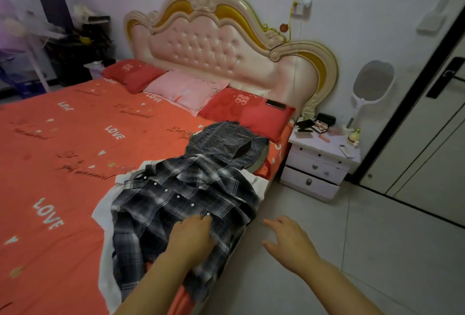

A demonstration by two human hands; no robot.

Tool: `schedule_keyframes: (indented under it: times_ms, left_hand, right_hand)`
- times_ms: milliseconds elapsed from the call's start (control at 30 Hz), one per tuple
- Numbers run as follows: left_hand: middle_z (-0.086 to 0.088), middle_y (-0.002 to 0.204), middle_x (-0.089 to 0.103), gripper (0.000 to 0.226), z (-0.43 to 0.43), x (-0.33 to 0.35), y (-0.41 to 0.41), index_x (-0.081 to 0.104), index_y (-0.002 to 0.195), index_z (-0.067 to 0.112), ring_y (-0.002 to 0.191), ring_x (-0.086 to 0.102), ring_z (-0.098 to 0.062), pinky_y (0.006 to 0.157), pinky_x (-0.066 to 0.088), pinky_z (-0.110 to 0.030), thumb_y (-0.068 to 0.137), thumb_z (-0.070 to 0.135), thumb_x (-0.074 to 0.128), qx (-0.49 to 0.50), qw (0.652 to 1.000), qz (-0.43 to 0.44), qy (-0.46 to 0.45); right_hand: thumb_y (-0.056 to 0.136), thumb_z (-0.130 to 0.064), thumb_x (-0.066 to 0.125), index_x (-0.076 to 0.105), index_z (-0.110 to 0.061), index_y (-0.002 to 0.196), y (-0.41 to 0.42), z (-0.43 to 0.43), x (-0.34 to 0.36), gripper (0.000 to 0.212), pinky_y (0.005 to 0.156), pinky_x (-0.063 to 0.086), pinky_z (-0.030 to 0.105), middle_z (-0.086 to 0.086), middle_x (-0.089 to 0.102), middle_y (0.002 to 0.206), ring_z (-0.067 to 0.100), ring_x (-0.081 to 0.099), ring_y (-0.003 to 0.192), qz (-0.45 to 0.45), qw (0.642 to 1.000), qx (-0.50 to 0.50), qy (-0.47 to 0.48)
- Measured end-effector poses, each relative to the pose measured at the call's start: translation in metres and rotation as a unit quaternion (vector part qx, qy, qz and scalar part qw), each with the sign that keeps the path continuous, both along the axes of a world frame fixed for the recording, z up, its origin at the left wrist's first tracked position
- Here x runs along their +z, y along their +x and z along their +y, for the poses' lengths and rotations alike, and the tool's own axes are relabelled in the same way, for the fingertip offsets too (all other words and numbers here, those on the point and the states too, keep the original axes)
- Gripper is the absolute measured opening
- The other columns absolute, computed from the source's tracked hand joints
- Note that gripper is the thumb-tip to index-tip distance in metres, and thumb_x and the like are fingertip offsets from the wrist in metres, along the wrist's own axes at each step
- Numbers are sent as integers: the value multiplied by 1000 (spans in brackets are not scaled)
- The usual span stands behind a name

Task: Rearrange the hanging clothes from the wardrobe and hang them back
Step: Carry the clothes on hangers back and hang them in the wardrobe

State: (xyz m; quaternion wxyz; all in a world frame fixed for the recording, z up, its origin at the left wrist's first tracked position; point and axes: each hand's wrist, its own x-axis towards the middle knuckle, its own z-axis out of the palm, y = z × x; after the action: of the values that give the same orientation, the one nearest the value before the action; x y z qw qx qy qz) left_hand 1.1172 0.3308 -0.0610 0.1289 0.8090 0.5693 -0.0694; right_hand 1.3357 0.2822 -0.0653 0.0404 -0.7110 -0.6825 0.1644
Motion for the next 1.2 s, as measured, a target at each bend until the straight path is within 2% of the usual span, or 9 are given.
schedule_keyframes:
  times_ms: [233, 400, 567, 700, 867, 1200]
  left_hand:
    - [-3, 134, 44, 50, 131, -9, 49, 34, 137, 19, 118, 46, -24, 98, 38, -37, 94, 42, 46, 25, 999, -31, -16]
    - [-4, 139, 41, 55, 206, -6, 84, 29, 142, 19, 124, 42, -26, 102, 35, -41, 94, 42, 46, 39, 998, -26, -32]
    - [-5, 139, 41, 54, 276, -16, 120, 26, 143, 19, 123, 42, -27, 103, 35, -41, 96, 39, 44, 80, 996, -17, -37]
    - [-5, 142, 38, 54, 329, -23, 156, 25, 144, 19, 126, 39, -28, 105, 33, -43, 97, 38, 44, 145, 989, -8, -42]
    - [-6, 143, 36, 55, 382, -17, 203, 24, 145, 19, 128, 37, -29, 105, 32, -44, 97, 37, 44, 212, 976, -4, -52]
    - [-6, 142, 38, 55, 485, -27, 209, 26, 144, 18, 125, 40, -29, 104, 33, -44, 96, 39, 45, 299, 953, -11, -51]
  right_hand:
    - [91, -42, 51, 39, -28, 140, 56, 134, 9, 52, 99, 38, 27, 0, 46, 128, 18, 44, 119, -21, 1000, 12, -9]
    - [90, -42, 51, 40, -29, 139, 92, 218, 11, 52, 98, 38, 28, -1, 46, 132, 18, 44, 121, -14, 1000, 22, -9]
    - [90, -41, 52, 41, -30, 137, 133, 309, -6, 50, 97, 37, 25, -3, 46, 130, 17, 44, 120, -6, 997, 73, -15]
    - [91, -41, 52, 38, -24, 141, 166, 390, -21, 55, 100, 37, 29, 0, 43, 135, 19, 42, 123, 6, 991, 130, -31]
    - [91, -41, 53, 36, -22, 143, 199, 478, -24, 57, 100, 37, 27, 1, 41, 136, 19, 42, 123, 12, 977, 210, -41]
    - [94, -41, 49, 34, -23, 143, 189, 620, -34, 55, 106, 35, 32, 1, 39, 140, 19, 38, 128, 4, 951, 302, -67]
